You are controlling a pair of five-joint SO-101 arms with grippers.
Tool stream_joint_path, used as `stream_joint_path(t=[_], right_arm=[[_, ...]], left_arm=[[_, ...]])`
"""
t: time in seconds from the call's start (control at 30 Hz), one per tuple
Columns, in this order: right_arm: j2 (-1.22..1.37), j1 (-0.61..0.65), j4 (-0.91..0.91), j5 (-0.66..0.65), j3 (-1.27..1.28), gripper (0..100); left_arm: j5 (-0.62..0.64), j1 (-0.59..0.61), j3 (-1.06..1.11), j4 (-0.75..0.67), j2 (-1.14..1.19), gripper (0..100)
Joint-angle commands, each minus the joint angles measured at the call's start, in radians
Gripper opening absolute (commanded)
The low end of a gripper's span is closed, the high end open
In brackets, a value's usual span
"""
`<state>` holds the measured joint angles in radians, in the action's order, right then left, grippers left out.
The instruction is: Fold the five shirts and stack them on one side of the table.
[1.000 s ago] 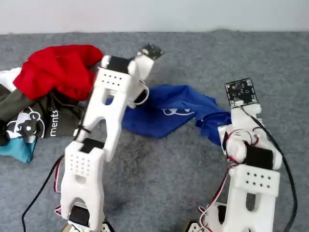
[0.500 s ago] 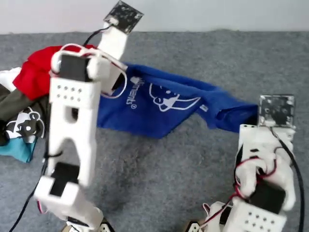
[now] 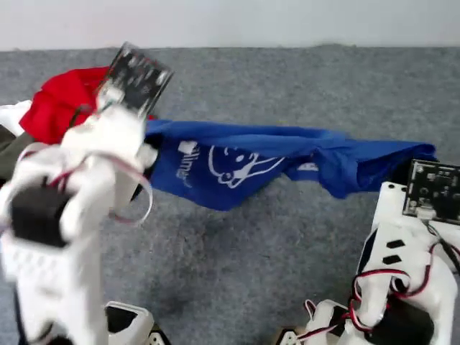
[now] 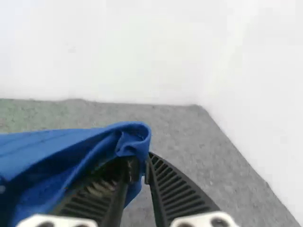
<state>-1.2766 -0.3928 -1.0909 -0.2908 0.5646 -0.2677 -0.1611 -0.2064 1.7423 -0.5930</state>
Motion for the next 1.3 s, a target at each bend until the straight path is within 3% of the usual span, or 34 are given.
stream_joint_path(t=[0.0, 0.37, 0.53, 0.77, 1.0, 1.27], right_arm=[[0.004, -0.033, -0.059, -0.015, -0.068, 0.9], [0.008, -0.081, -0.079, -0.058, -0.212, 0.9], [0.008, -0.124, -0.104, -0.057, -0.348, 0.9], [0.008, -0.125, -0.104, 0.074, -0.574, 0.9], [0.008, -0.128, -0.105, 0.078, -0.746, 0.9], [0.001, -0.354, -0.173, 0.078, -0.764, 0.9]], left_arm=[[-0.005, 0.003, 0.015, -0.009, -0.120, 2], [-0.003, 0.009, 0.008, -0.026, -0.167, 2], [-0.003, 0.009, -0.107, -0.028, -0.164, 2], [-0.003, 0.002, -0.191, -0.066, -0.167, 2], [-0.003, 0.000, -0.189, -0.068, -0.167, 2], [-0.003, 0.000, -0.130, 0.012, -0.232, 2]])
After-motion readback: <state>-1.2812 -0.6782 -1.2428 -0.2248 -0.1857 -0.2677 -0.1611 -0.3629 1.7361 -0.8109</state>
